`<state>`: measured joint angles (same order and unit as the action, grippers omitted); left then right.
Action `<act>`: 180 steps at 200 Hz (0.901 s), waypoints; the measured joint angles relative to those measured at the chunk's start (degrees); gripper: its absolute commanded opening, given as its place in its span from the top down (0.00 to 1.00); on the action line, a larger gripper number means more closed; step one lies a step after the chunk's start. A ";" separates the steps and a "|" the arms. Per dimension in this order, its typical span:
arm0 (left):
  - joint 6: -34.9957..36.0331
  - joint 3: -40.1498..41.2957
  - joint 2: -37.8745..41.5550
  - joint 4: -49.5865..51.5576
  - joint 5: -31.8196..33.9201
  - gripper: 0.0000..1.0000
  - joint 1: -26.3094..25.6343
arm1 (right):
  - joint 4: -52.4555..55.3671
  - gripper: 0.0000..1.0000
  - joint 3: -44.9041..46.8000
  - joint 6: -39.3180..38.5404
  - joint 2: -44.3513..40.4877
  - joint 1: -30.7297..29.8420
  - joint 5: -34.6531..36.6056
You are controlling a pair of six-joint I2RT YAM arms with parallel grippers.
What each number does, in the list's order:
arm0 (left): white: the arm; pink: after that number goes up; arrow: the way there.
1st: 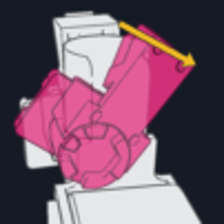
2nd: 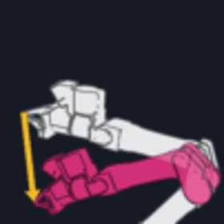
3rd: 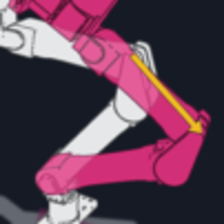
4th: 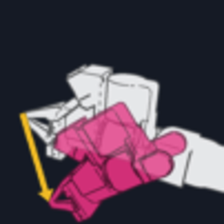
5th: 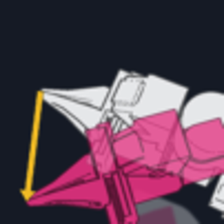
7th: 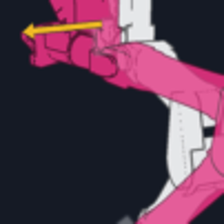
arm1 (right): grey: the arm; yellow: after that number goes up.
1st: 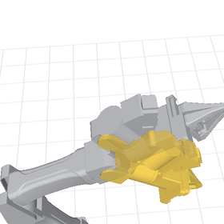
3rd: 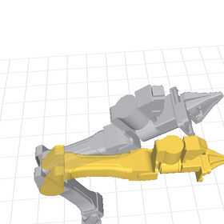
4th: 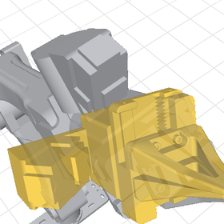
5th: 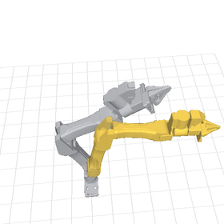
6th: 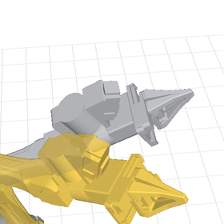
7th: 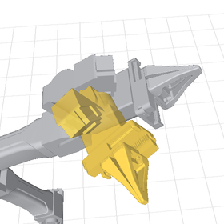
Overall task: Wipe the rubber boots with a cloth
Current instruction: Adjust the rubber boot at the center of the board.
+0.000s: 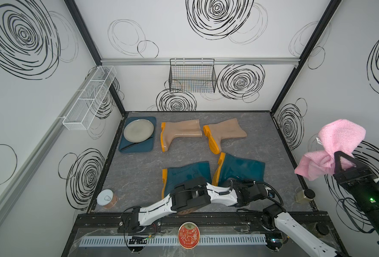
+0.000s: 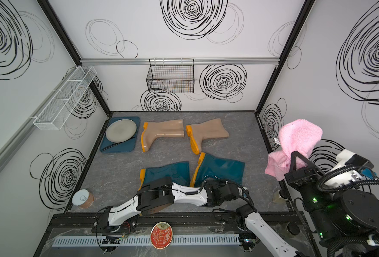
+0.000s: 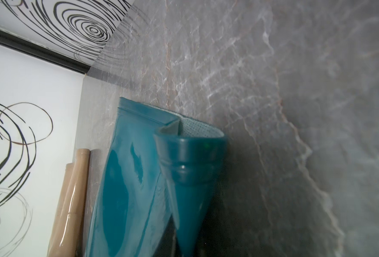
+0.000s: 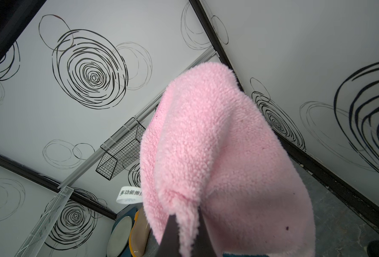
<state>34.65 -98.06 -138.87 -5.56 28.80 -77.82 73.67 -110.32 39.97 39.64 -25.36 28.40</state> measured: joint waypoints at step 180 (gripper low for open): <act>-1.95 -8.90 13.44 4.15 0.81 1.00 4.02 | 0.74 1.00 -0.55 1.33 -0.68 -4.15 9.27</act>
<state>32.71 -106.96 -125.43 -1.41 29.61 -73.80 74.41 -110.87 41.30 38.96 -29.52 37.67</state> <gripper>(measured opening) 0.064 0.051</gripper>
